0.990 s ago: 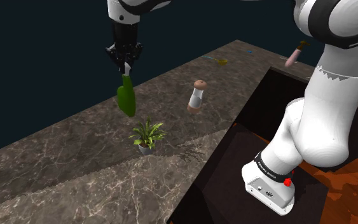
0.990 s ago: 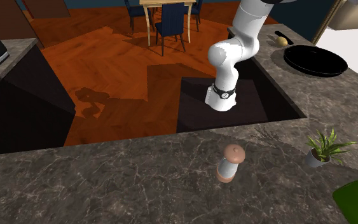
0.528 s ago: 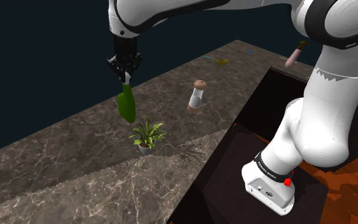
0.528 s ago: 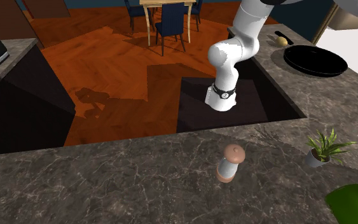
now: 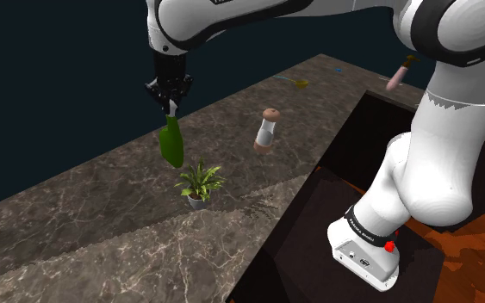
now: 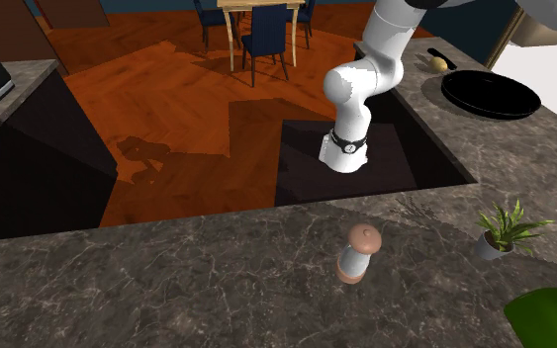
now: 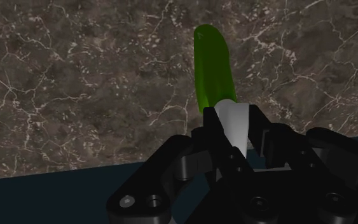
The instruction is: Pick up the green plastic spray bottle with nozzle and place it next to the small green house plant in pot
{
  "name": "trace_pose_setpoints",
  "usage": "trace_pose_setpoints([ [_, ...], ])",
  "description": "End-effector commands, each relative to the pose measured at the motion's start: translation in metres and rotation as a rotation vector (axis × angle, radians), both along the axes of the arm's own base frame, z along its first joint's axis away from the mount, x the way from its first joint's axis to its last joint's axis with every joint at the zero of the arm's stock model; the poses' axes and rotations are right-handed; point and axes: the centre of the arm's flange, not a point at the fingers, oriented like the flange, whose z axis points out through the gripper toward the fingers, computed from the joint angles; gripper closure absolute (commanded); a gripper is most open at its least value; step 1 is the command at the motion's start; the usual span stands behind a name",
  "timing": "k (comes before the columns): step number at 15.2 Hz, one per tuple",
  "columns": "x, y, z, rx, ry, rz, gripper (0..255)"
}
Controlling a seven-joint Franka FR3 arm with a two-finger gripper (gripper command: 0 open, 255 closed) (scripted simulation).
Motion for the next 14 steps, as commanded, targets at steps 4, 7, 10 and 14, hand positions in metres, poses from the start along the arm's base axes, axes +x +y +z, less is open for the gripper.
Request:
trace_pose_setpoints([
  [4,0.000,0.000,0.000,0.000,0.000,0.000,0],
  [7,0.000,0.000,0.000,0.000,0.000,0.000,0],
  [10,-0.002,0.000,0.040,0.000,0.000,0.000,0],
  [14,-0.003,0.000,0.050,0.000,0.000,0.000,0],
])
